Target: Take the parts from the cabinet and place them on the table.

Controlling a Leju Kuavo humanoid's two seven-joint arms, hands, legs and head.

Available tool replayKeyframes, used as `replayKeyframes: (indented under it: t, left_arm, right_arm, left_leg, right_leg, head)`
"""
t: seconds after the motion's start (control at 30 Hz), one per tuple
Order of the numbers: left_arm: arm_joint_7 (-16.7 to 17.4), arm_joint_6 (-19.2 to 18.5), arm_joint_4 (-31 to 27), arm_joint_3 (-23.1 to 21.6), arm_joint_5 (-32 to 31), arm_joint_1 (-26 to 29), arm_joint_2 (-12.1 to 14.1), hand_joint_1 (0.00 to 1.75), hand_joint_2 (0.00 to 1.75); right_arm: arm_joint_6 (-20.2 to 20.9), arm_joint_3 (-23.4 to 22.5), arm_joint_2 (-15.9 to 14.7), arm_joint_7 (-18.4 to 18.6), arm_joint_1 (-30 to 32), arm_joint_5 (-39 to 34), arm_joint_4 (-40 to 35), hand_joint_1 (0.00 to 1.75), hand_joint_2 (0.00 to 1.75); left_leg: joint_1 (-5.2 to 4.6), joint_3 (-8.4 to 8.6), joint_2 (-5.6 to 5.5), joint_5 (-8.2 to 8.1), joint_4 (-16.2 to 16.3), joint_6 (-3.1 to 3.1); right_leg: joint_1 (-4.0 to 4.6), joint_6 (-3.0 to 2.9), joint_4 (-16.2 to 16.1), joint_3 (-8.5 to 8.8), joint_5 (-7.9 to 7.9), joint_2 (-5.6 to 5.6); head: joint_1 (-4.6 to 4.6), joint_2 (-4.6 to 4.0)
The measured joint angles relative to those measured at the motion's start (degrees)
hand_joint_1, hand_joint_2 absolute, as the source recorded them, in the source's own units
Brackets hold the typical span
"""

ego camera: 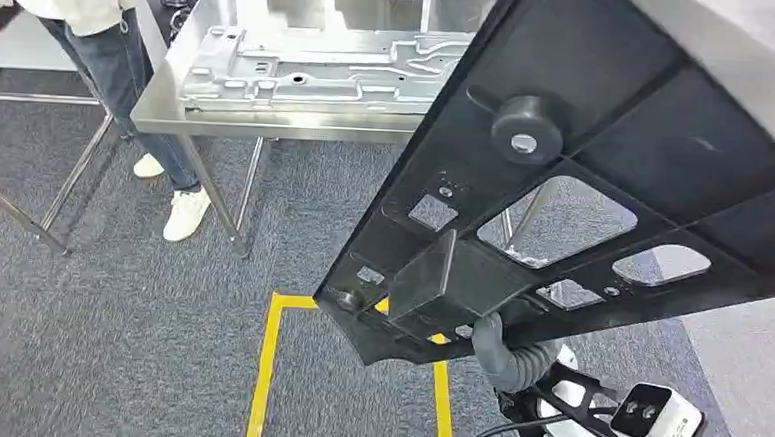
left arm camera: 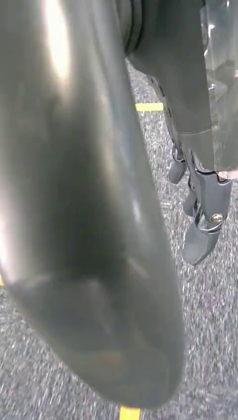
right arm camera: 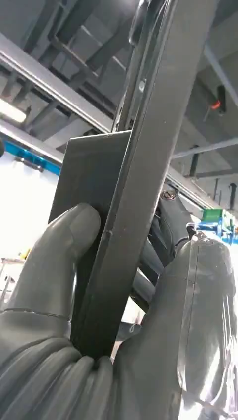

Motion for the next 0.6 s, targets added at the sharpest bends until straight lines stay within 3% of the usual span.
replayKeyframes:
  t: [0.1, 0.13, 0.17, 0.2, 0.27, 0.3, 0.33, 0.37, 0.43, 0.47, 0.5, 0.6]
  left_arm:
    - [0.00, 0.00, 0.00, 0.00, 0.00, -0.03, -0.04, 0.00, 0.00]
    - [0.00, 0.00, 0.00, 0.00, 0.00, -0.09, -0.02, 0.00, 0.00]
    - [-0.02, 0.00, 0.00, 0.00, 0.00, -0.16, -0.02, 0.00, 0.00]
    - [-0.02, 0.00, 0.00, 0.00, 0.00, -0.16, -0.02, 0.00, 0.00]
    - [-0.02, -0.04, 0.00, 0.00, 0.00, 0.01, 0.02, 0.00, 0.00]
    - [-0.02, -0.07, 0.00, 0.00, 0.00, 0.13, 0.00, 0.00, 0.00]
    - [-0.02, -0.09, 0.00, 0.00, 0.00, 0.19, 0.00, 0.00, 0.00]
    - [-0.02, -0.09, 0.00, 0.00, 0.00, 0.18, 0.00, 0.00, 0.00]
    - [-0.02, -0.07, 0.00, 0.00, 0.00, 0.18, 0.02, 0.00, 0.00]
    - [0.00, -0.07, 0.02, 0.00, 0.00, 0.24, 0.11, 0.00, 0.00]
    - [0.00, -0.07, 0.02, 0.00, 0.00, 0.16, 0.09, 0.00, 0.00]
    - [0.00, -0.04, 0.02, 0.00, 0.00, 0.16, 0.11, 0.00, 0.00]
  right_arm:
    - [-0.02, 0.00, 0.00, 0.00, 0.03, 0.02, -0.02, 1.75, 1.75]
    - [-0.02, 0.00, 0.11, 0.02, 0.03, 0.04, -0.11, 1.75, 1.75]
    - [-0.02, 0.00, 0.13, 0.00, -0.05, 0.07, -0.13, 1.75, 1.75]
    - [-0.02, 0.00, 0.15, -0.02, -0.12, 0.07, -0.13, 1.75, 1.75]
    - [-0.02, 0.00, 0.17, 0.02, -0.05, 0.09, -0.11, 1.75, 1.75]
    - [-0.02, 0.00, 0.17, 0.02, 0.00, 0.09, -0.09, 1.75, 1.75]
    - [-0.02, 0.00, 0.17, 0.00, 0.01, 0.09, -0.07, 1.75, 1.75]
    - [-0.02, 0.00, 0.17, 0.02, 0.01, 0.09, -0.07, 1.75, 1.75]
    - [-0.04, 0.00, 0.28, 0.00, -0.03, 0.09, -0.07, 1.75, 1.75]
    - [-0.04, 0.00, 0.33, 0.00, -0.03, 0.09, -0.05, 1.75, 1.75]
    - [-0.07, 0.00, 0.33, 0.00, -0.10, 0.09, -0.04, 1.75, 1.75]
    - [-0.07, 0.00, 0.37, 0.04, -0.11, 0.15, -0.04, 1.75, 1.75]
  left_leg:
    - [0.24, 0.40, 0.19, -0.21, -0.58, -1.01]
    - [0.42, 0.57, 0.17, -0.68, -0.50, -1.35]
    - [0.46, 0.10, 0.21, -1.63, 1.43, -1.53]
    - [0.47, -1.88, 0.21, -3.62, 5.54, -1.72]
    - [0.47, -7.54, 0.21, -7.34, 15.51, -2.00]
    - [0.47, -9.54, 0.21, -7.57, 18.33, -2.01]
    - [0.47, -10.19, 0.21, -6.36, 18.35, -1.92]
    - [0.46, -9.44, 0.21, -3.74, 15.53, -1.70]
    - [0.32, -5.27, 0.21, 2.92, 5.00, -0.91]
    - [0.11, -3.97, 0.18, 3.84, 1.69, -0.31]
    - [-0.23, -3.53, 0.19, 3.29, 0.91, -0.13]
    - [-0.37, -3.46, 0.13, 2.75, 0.66, 0.44]
  right_leg:
    - [0.33, -1.07, -0.07, -0.01, -0.27, 0.24]
    - [-0.08, -1.55, -0.65, 0.62, -0.17, 0.23]
    - [-0.03, -1.88, -0.94, 1.19, -0.37, 0.15]
    - [0.00, -2.17, -1.00, 1.49, -0.56, 0.02]
    - [0.22, -2.52, -0.97, 1.84, -1.05, 0.01]
    - [0.33, -2.60, -0.96, 2.03, -1.25, 0.05]
    - [0.41, -2.58, -0.95, 2.35, -1.49, 0.15]
    - [0.53, -2.58, -0.95, 2.83, -1.83, 0.21]
    - [0.70, -2.43, -0.95, 4.10, -2.62, 0.26]
    - [0.66, -2.29, -1.02, 4.31, -2.97, 0.26]
    - [1.11, -1.91, -0.72, 4.32, -3.19, 0.34]
    - [0.90, -1.11, -1.17, 4.30, -3.31, 0.29]
  head:
    - [-0.09, 0.00]
    - [-0.09, 0.00]
    - [-0.43, -0.02]
    - [-0.68, 0.00]
    - [-0.72, 0.00]
    - [-0.79, 0.00]
    - [-0.74, 0.00]
    - [-0.76, 0.00]
    - [-0.74, -0.02]
    - [-0.70, -0.02]
    - [-0.63, 0.00]
    - [-0.72, 0.00]
